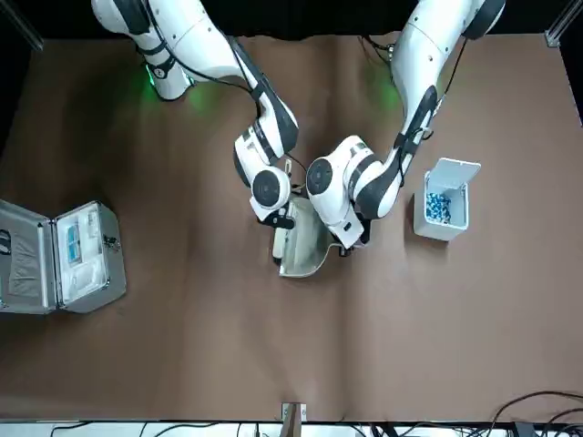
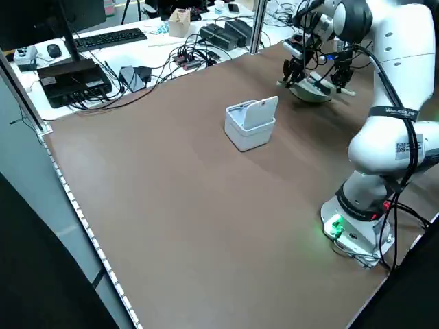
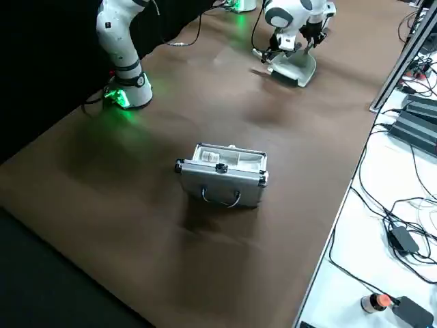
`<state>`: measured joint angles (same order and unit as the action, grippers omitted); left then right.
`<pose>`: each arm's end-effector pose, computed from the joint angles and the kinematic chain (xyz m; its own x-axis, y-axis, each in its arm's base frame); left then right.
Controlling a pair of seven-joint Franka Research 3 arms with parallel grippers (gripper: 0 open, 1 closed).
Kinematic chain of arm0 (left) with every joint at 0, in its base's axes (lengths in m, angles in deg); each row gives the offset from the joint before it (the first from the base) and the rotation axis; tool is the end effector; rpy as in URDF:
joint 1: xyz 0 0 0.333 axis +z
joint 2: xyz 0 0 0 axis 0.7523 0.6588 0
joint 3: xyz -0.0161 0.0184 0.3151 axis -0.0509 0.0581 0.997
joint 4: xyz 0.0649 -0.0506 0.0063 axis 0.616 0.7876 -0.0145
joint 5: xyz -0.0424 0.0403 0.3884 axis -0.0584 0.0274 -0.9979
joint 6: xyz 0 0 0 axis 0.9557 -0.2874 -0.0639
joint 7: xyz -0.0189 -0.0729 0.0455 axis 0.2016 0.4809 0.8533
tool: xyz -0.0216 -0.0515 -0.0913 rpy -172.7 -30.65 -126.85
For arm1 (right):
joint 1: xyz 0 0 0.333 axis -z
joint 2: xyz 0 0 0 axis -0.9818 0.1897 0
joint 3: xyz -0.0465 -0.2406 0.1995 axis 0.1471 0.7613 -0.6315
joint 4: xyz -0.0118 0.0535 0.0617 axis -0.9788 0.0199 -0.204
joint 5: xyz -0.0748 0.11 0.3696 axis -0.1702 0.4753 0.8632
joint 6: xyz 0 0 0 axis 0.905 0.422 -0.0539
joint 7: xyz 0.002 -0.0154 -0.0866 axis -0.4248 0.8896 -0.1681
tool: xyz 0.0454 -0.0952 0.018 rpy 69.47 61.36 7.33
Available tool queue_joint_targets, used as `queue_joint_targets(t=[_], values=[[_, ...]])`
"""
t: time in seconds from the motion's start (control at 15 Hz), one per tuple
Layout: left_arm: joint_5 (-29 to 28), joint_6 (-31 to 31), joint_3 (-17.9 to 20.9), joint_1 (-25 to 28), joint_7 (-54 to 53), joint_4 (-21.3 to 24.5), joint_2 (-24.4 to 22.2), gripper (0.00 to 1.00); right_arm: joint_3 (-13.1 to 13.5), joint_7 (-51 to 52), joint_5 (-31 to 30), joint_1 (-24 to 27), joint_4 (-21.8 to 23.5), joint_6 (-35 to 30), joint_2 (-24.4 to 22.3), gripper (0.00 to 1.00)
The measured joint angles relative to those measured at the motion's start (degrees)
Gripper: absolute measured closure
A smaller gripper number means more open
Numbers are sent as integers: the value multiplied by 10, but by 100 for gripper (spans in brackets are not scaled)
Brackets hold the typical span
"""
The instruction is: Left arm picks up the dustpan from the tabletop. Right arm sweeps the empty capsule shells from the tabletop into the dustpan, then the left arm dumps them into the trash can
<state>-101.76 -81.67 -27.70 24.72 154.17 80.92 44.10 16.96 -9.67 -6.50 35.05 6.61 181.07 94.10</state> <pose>0.5540 -0.3990 0.2405 0.1622 0.9168 0.3650 0.9833 -0.1812 0.0182 0.4887 0.4853 0.2127 0.8969 -0.1366 -0.4207 -0.1659 -0.9856 -0.0337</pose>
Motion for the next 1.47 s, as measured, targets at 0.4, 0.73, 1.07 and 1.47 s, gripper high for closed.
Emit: queue_joint_targets(t=[0.4, 0.73, 1.07, 1.47], values=[[0, 0, 0, 0, 0, 0, 0, 67, 0, 0, 18, -6, -14, 3, 9, 74], [0, 0, 0, 0, 0, 0, 0, 67, 0, 0, 35, -20, -18, 26, 10, 74], [0, 0, 0, 0, 0, 0, 0, 67, 0, 0, 48, -33, -24, 50, 14, 74], [0, 0, 0, 0, 0, -2, 0, 67, 2, 0, 67, -31, -47, 48, 15, 74]])
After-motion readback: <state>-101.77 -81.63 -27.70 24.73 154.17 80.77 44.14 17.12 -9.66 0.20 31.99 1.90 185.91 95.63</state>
